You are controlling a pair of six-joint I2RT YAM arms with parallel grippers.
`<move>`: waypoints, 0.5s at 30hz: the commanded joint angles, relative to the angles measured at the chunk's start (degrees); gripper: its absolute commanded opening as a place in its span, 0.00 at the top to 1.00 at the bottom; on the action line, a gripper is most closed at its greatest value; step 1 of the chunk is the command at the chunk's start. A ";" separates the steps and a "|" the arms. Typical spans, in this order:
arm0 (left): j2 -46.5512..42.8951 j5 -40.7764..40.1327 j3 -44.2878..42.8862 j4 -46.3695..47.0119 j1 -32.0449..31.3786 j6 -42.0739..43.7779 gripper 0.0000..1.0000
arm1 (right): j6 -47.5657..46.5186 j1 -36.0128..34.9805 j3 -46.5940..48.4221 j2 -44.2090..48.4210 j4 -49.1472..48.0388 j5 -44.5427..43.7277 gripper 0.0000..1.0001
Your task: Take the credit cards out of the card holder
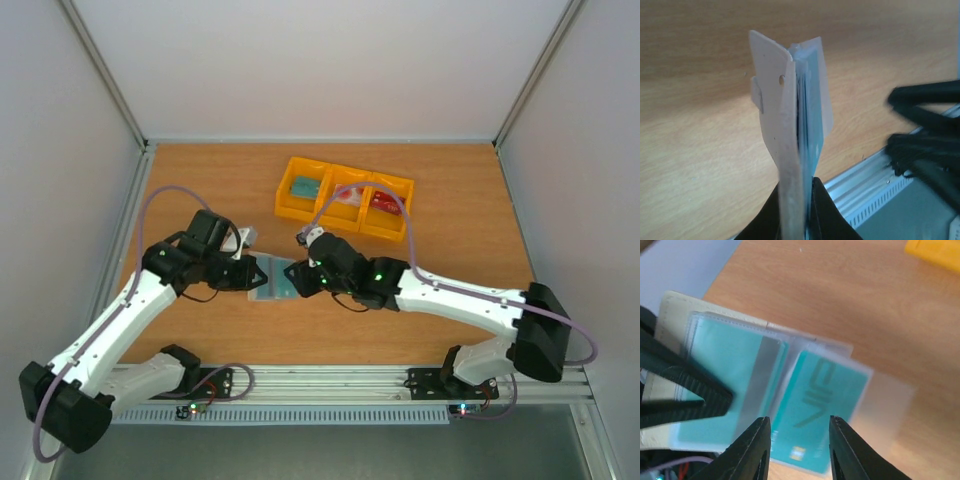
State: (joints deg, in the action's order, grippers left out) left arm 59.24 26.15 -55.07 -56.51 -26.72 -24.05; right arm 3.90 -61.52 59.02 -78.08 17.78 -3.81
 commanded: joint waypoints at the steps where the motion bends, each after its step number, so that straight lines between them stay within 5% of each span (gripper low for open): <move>1: -2.79 0.61 4.87 16.42 -0.26 -8.03 1.00 | 12.81 -0.80 1.07 -6.41 -5.58 2.25 0.67; 15: -5.63 4.28 9.43 23.71 -0.27 -11.69 1.00 | 7.19 -0.80 9.85 -16.01 4.18 -4.27 0.69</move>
State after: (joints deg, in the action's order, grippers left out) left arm 55.02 25.12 -45.93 -41.28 -26.61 -34.37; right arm 12.64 -61.95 65.60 -91.05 18.96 -4.19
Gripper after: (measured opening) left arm 0.070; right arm 0.299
